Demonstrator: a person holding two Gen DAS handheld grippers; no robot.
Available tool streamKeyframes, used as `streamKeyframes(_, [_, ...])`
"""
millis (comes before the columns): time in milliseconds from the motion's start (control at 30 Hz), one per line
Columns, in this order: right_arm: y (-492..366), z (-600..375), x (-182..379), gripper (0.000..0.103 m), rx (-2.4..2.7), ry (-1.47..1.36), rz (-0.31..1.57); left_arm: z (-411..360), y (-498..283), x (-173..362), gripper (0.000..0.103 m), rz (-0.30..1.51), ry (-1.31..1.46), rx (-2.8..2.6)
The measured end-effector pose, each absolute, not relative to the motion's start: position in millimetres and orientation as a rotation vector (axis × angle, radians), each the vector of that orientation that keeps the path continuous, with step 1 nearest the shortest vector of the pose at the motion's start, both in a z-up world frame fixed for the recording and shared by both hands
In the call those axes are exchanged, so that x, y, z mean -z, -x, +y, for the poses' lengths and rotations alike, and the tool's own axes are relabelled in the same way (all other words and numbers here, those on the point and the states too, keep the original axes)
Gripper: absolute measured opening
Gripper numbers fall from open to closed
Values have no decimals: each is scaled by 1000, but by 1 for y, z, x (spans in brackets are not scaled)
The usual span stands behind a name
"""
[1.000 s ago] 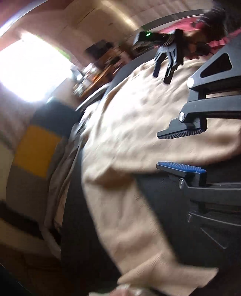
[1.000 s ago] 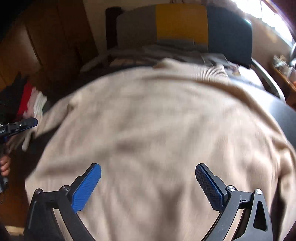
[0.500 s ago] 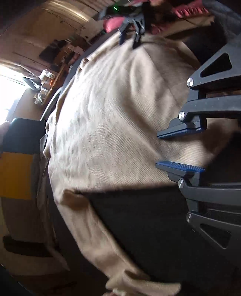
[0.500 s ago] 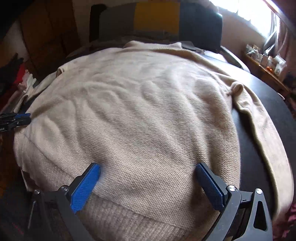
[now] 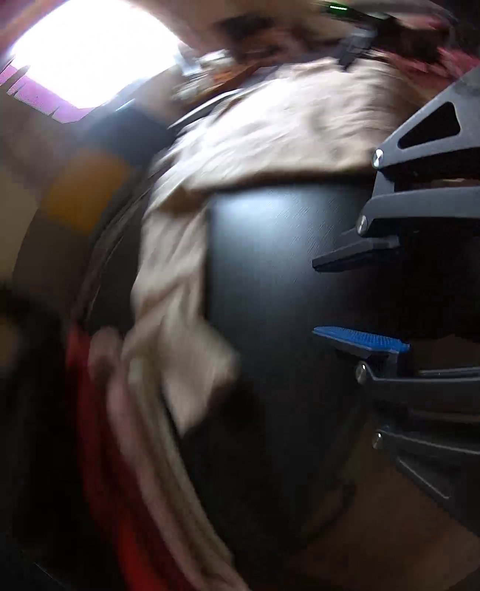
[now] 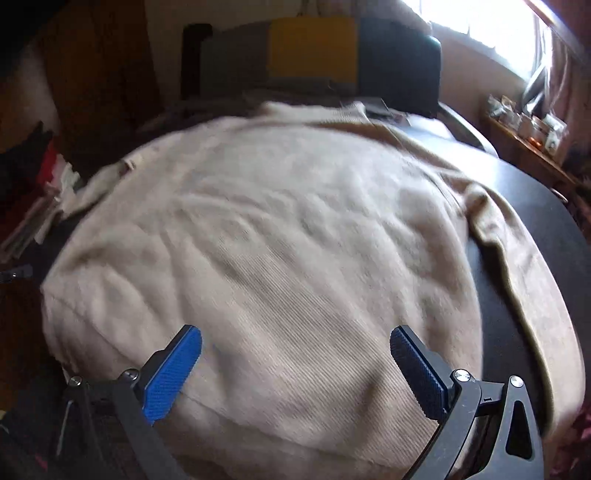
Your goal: Fold clothes
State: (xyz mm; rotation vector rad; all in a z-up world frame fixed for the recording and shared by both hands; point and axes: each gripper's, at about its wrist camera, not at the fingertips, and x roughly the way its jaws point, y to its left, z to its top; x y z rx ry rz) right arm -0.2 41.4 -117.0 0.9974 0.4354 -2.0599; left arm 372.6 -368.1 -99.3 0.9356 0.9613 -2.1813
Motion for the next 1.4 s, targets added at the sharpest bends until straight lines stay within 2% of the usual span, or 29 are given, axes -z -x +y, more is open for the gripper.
streamKeyframes(100, [1, 8, 113, 103, 2031, -946, 474, -407, -389, 102, 43, 1074, -861, 2094])
streamKeyframes(267, [12, -42, 125, 103, 1986, -946, 484, -442, -370, 97, 47, 1028, -841, 2075])
streamKeyframes(367, [19, -62, 135, 103, 1968, -961, 493, -450, -348, 94, 56, 993, -857, 2089])
streamKeyframes(500, [29, -74, 145, 103, 1963, -972, 478, -450, -314, 89, 57, 866, -900, 2101])
streamKeyframes(667, [35, -74, 148, 103, 1951, -958, 416, -434, -256, 84, 60, 530, -1019, 2106])
streamKeyframes(867, [35, -67, 146, 103, 1941, -945, 359, -451, -225, 109, 67, 532, -1170, 1949])
streamKeyframes(900, [36, -66, 146, 103, 1937, -945, 342, -455, -224, 113, 75, 547, -1180, 1918])
streamKeyframes(967, [38, -63, 145, 103, 1929, -945, 307, -459, -229, 114, 84, 593, -1136, 1898])
streamKeyframes(1033, [40, -59, 145, 103, 1920, -945, 269, -461, -231, 114, 79, 623, -1101, 1887])
streamKeyframes(1067, [41, -57, 145, 103, 1915, -945, 253, -458, -228, 110, 56, 604, -1100, 1899])
streamKeyframes(1100, [41, -56, 145, 103, 1912, -945, 241, -456, -225, 106, 16, 585, -1100, 1911])
streamKeyframes(1267, [43, -58, 145, 103, 1911, -945, 239, -456, -215, 72, 14, 576, -973, 1970])
streamKeyframes(1400, [42, -61, 145, 103, 1920, -942, 261, -460, -203, 25, 14, 527, -856, 2051])
